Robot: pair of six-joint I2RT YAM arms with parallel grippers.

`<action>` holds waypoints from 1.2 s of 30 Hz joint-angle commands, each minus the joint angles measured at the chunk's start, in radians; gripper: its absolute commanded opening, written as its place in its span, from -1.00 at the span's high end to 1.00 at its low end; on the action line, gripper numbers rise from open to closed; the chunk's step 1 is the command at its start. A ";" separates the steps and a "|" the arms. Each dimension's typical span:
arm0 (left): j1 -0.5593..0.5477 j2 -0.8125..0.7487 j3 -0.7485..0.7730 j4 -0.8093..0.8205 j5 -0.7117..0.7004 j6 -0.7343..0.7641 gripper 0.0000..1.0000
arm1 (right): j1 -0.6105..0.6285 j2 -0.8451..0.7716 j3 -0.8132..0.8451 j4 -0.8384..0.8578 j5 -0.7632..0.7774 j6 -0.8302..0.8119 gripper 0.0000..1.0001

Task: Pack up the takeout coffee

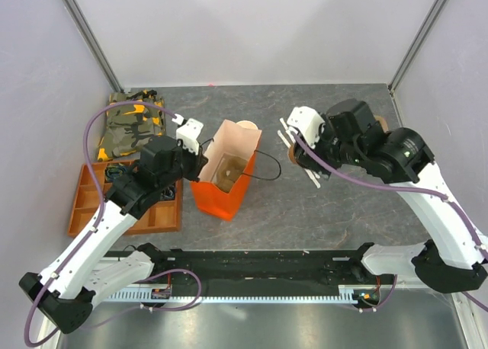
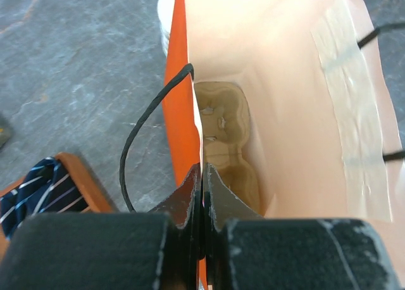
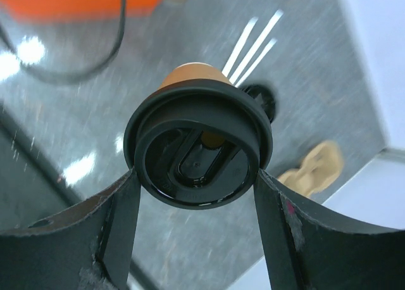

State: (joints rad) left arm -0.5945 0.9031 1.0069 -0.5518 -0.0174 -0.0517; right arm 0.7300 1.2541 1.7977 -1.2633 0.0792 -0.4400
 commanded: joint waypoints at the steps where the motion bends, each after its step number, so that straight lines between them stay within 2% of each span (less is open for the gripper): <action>1: 0.038 -0.012 0.061 -0.010 -0.003 -0.002 0.96 | -0.030 0.004 -0.119 -0.085 -0.039 0.026 0.40; 6: 0.076 -0.021 0.065 -0.049 0.013 -0.017 0.96 | -0.084 0.054 -0.218 -0.050 -0.169 -0.046 0.41; 10: 0.094 -0.027 0.047 -0.051 0.036 -0.023 0.96 | -0.092 0.044 -0.381 0.163 -0.203 -0.071 0.39; 16: 0.139 -0.020 0.052 -0.053 0.060 -0.023 0.96 | -0.093 0.082 -0.552 0.339 -0.223 -0.098 0.39; 24: 0.160 -0.030 0.045 -0.068 0.092 -0.037 0.96 | -0.092 0.163 -0.612 0.426 -0.229 -0.108 0.35; 32: 0.168 -0.033 0.032 -0.068 0.111 -0.040 0.96 | -0.093 0.240 -0.591 0.452 -0.248 -0.121 0.25; 34: 0.170 -0.032 0.032 -0.068 0.112 -0.042 0.96 | -0.092 0.251 -0.587 0.450 -0.254 -0.124 0.19; 35: 0.170 -0.033 0.032 -0.068 0.112 -0.042 0.96 | -0.093 0.254 -0.581 0.449 -0.257 -0.124 0.04; 36: 0.171 -0.035 0.030 -0.069 0.111 -0.042 0.96 | -0.092 0.258 -0.580 0.449 -0.260 -0.123 -0.03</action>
State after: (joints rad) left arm -0.4313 0.8837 1.0309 -0.6376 0.0677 -0.0650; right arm 0.6384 1.4990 1.1900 -0.8391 -0.1501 -0.5480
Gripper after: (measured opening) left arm 0.047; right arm 0.741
